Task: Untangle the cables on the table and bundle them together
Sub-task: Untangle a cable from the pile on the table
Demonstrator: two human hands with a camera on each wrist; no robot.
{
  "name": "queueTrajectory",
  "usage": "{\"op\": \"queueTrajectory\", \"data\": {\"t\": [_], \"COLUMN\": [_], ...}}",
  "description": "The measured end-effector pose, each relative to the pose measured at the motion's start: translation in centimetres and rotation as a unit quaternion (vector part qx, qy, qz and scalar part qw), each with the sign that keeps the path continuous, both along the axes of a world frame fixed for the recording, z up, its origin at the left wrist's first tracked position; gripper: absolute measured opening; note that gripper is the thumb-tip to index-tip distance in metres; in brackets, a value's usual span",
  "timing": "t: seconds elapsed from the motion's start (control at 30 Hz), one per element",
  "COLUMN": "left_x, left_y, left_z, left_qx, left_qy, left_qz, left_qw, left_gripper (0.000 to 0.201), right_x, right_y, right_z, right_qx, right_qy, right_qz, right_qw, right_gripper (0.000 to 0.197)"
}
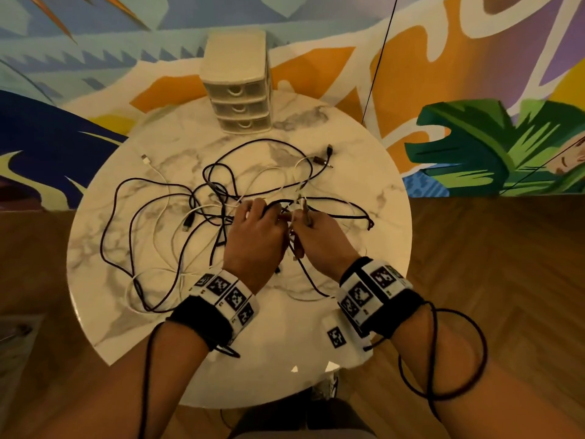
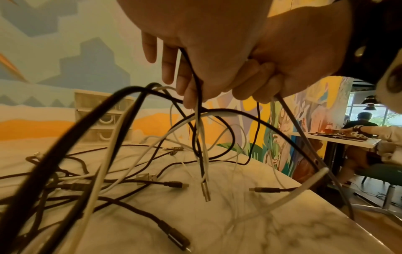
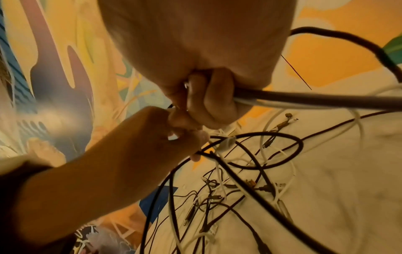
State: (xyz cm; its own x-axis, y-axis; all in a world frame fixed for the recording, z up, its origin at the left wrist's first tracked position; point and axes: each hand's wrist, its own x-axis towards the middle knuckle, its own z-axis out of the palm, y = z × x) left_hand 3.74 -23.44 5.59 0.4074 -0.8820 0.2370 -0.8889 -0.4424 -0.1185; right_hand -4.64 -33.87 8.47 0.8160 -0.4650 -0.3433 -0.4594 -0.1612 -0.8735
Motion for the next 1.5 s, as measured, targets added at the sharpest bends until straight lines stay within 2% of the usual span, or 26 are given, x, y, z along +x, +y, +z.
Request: {"op": "queueTrajectory", "data": {"t": [0.07,0.2,0.33,0.4,0.47,0.53,0.67,0.73,0.8,0.87,0.9,0.97,1.0,1.07,1.1,1.17,1.27,1.4,1.5], "left_x": [0.0,-0.2,1.9,2.4,2.3,1.4,-0.8,-2.3,-3.1,-2.5,-1.4,0.9,1.8,1.9,1.5,0.5,-0.5,-0.3,1.0], "left_y": [-0.1,-0.5,-0.1,0.0,0.2,1.4,5.1,6.4,6.5,5.5,4.9,3.9,3.6,3.9,4.2,4.8,4.9,3.5,2.7], "left_z": [0.2,0.2,0.5,0.8,0.6,-0.1,-2.2,-1.2,0.7,1.5,0.7,-2.0,-3.7,-6.3,-7.5,-8.9,-10.2,-9.4,-7.5], "left_qx": [0.002,-0.003,-0.082,-0.103,-0.112,-0.116,-0.172,-0.235,-0.297,-0.314,-0.291,-0.159,-0.063,0.092,0.119,0.121,0.112,0.085,-0.052], "left_qy": [0.012,0.021,0.059,0.068,0.075,0.097,0.18,0.213,0.259,0.325,0.364,0.449,0.49,0.517,0.513,0.506,0.483,0.381,0.301], "left_qz": [0.003,0.026,0.097,0.106,0.105,0.103,-0.001,-0.056,-0.067,0.003,0.057,0.147,0.162,0.104,0.065,0.032,0.014,0.073,0.142], "left_qw": [1.0,0.999,0.99,0.987,0.985,0.983,0.968,0.947,0.917,0.892,0.883,0.867,0.854,0.845,0.848,0.854,0.868,0.918,0.942], "left_gripper": [0.018,0.018,0.021,0.025,0.028,0.032,0.028,0.029,0.034,0.036,0.036,0.027,0.021,0.024,0.031,0.041,0.037,0.023,0.018], "right_x": [-0.5,0.0,-0.7,-1.3,-1.5,-2.3,-4.9,-5.5,-5.5,-5.3,-5.2,-5.2,-5.3,-5.3,-5.4,-5.7,-6.3,-6.8,-6.8], "right_y": [0.4,0.2,-0.2,0.0,-0.3,-0.2,0.9,0.9,0.8,0.9,1.0,1.4,1.5,1.5,1.5,1.4,1.2,1.1,0.9], "right_z": [-0.5,-0.4,0.8,1.3,1.0,-0.2,-4.9,-6.0,-6.7,-7.4,-7.6,-8.2,-8.4,-8.9,-9.2,-9.6,-10.1,-10.6,-11.0], "right_qx": [-0.019,-0.112,-0.135,-0.123,-0.077,0.0,0.17,0.204,0.226,0.248,0.255,0.269,0.274,0.275,0.275,0.283,0.319,0.333,0.321], "right_qy": [-0.021,-0.044,-0.11,-0.151,-0.182,-0.177,-0.112,-0.096,-0.093,-0.079,-0.07,-0.053,-0.047,-0.034,-0.025,-0.012,-0.019,0.024,0.028], "right_qz": [0.004,-0.003,-0.048,-0.064,-0.098,-0.126,-0.2,-0.226,-0.232,-0.246,-0.252,-0.26,-0.265,-0.275,-0.283,-0.304,-0.32,-0.352,-0.397], "right_qw": [1.0,0.993,0.984,0.979,0.975,0.976,0.958,0.948,0.942,0.934,0.931,0.926,0.923,0.92,0.918,0.909,0.892,0.874,0.859], "right_gripper": [0.036,0.041,0.044,0.041,0.034,0.032,0.034,0.037,0.039,0.039,0.039,0.038,0.037,0.033,0.03,0.026,0.034,0.039,0.038]}}
